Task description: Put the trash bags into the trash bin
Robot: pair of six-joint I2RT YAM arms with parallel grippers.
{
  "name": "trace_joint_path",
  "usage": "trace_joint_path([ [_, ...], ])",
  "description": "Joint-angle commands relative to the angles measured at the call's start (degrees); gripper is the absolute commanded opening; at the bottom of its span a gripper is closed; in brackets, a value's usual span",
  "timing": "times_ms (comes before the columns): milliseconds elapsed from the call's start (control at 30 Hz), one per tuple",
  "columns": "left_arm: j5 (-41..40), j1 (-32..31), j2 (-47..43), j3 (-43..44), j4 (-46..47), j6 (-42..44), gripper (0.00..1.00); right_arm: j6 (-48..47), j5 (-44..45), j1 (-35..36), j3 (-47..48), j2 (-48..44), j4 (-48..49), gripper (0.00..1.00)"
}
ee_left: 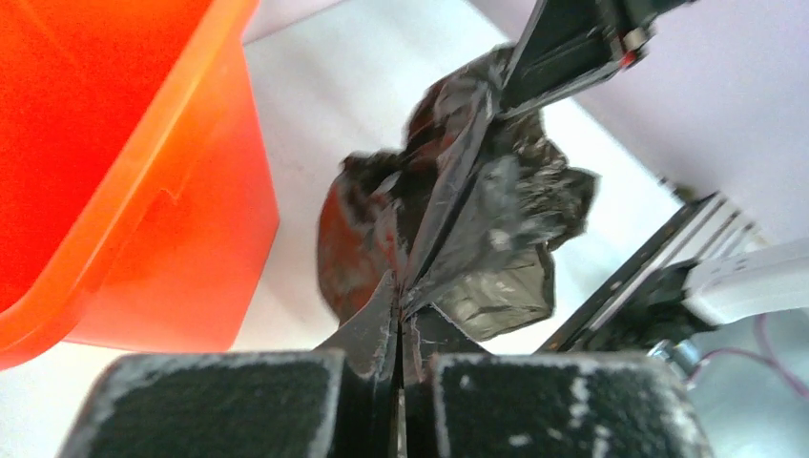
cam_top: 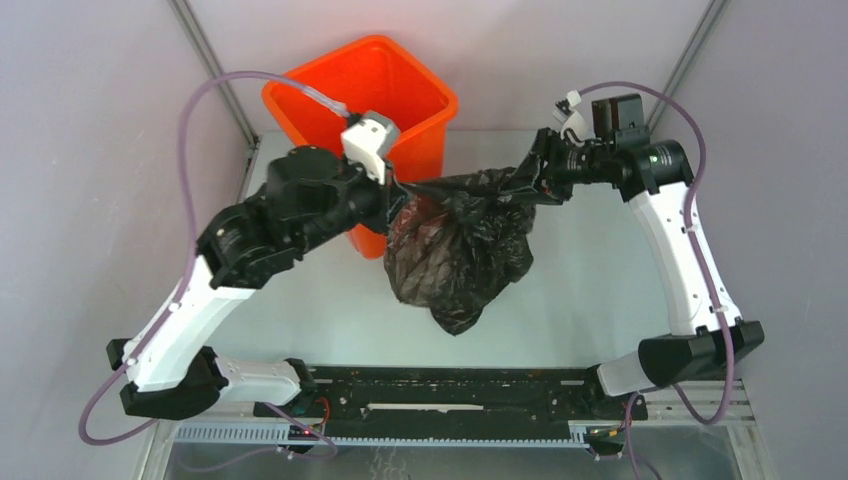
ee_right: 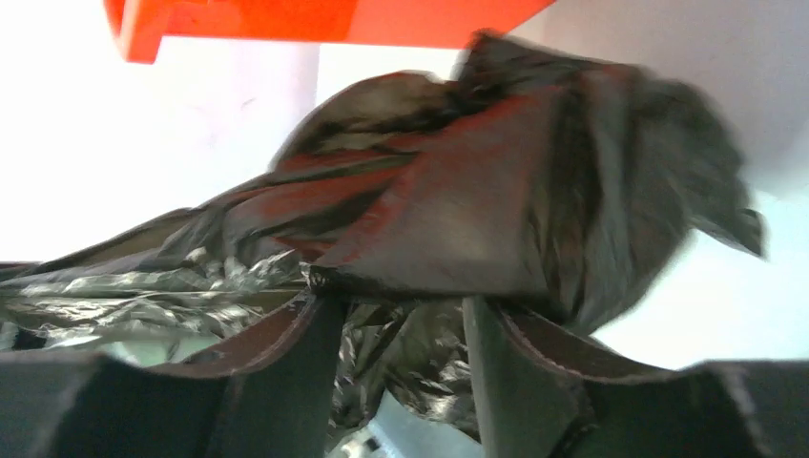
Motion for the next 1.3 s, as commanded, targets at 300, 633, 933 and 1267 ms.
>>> trace_joint_path([
  [300,3.4,0.4,5.6,15.1,-0.9,-15.7,0.0,-12.8,22.3,0.7,-0.5,-12.0,-12.9,0.87],
  [633,13.1,7.2,9.4,18.5,3.8,-23.3,0.0,-2.0,2.1,2.5,-38.4,-34.0,10.7,0.88],
  [933,21.9,12.7,5.1,12.6,11.1,-27.9,0.0,11.7,-3.0,7.7,-56.8,-27.3,48.0,0.89],
  [1267,36.6,18.9,-1.4,4.4,29.8,-36.0,0.0,6.5,2.0,6.9,-59.7,-23.0,59.5,0.89],
])
